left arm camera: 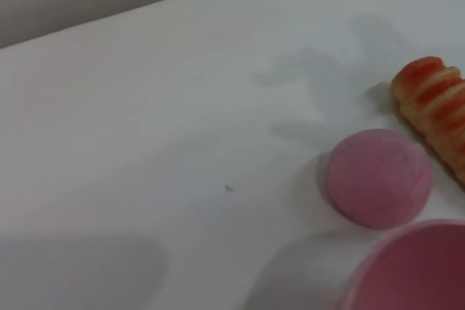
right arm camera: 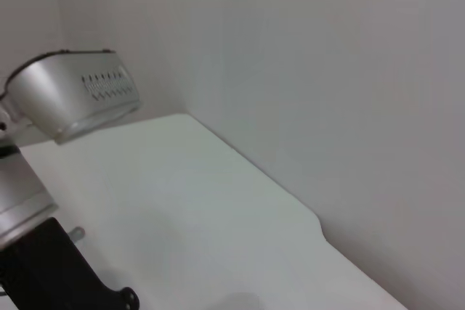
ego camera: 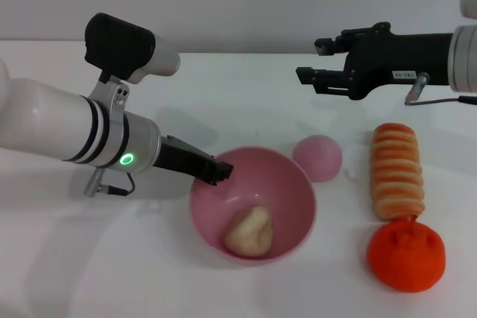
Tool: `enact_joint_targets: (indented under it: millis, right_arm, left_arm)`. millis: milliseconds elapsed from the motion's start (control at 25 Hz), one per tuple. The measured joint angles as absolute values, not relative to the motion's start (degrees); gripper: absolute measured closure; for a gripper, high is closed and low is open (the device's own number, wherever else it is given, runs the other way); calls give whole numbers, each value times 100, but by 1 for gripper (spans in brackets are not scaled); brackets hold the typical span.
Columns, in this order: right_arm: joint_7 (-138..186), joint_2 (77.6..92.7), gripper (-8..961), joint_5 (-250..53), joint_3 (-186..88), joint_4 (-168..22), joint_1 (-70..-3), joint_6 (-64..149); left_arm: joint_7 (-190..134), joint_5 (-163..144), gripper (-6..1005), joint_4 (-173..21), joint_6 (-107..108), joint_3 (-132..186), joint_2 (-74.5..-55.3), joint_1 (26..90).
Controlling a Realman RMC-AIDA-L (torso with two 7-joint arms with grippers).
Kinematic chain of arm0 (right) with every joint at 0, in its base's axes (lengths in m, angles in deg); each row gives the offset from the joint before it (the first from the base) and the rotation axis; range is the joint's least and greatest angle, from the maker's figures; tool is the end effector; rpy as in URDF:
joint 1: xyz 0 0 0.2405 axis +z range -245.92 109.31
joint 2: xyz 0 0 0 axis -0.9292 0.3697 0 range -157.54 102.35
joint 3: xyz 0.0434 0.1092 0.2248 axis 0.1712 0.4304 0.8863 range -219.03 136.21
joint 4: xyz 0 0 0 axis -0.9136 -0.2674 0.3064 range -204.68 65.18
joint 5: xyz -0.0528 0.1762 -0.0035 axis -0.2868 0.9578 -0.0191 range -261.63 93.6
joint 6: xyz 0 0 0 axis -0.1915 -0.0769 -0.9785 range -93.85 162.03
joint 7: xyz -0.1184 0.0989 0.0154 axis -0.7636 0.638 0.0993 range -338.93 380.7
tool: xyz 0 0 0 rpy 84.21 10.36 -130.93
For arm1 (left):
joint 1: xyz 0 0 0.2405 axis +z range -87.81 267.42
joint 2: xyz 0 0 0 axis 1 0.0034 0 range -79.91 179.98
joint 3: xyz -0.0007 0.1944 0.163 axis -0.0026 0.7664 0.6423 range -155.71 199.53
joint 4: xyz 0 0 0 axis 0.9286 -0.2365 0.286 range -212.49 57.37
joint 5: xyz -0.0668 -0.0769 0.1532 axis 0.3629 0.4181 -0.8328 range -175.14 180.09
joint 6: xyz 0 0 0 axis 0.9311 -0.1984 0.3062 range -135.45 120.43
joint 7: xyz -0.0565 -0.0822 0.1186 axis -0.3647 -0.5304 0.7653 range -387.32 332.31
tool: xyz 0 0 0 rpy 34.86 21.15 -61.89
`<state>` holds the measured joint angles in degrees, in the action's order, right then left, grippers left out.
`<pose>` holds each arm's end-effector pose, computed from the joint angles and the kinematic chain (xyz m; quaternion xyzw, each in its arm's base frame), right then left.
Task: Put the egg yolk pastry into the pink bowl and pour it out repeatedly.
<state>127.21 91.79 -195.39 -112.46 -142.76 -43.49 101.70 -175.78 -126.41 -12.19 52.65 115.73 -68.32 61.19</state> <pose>0.1670 0.3513 0.0081 -0.9499 0.1455 0.1437 0.2363 -0.1970 0.3292 -0.0718 -0.9107 -0.3747 0.0221 0.1722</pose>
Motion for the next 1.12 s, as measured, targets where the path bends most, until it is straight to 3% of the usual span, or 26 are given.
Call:
enact_joint_targets:
  millis: [120, 720, 920, 1120]
  right_arm:
    - [12622, 9177, 389, -19434, -11223, -14244, -4410, 10171]
    - [12596, 9151, 388, -19114, -11000, -13837, -4571, 9779]
    - [12155, 9120, 388, -17641, -10529, -13089, -4760, 9643]
    - [11431, 9097, 388, -15637, -9728, -11689, -4906, 9884]
  left_arm:
    - [-17620, -12624, 895, -1245, 5257, 11536, -6831, 6107]
    - [-17312, -12051, 541, -769, 5464, 10303, -6786, 6276]
    - [-15236, -9114, 371, -1176, 5842, 8792, -6782, 6941]
    - [-13386, -6918, 374, -2473, 6781, 7468, -6782, 7293]
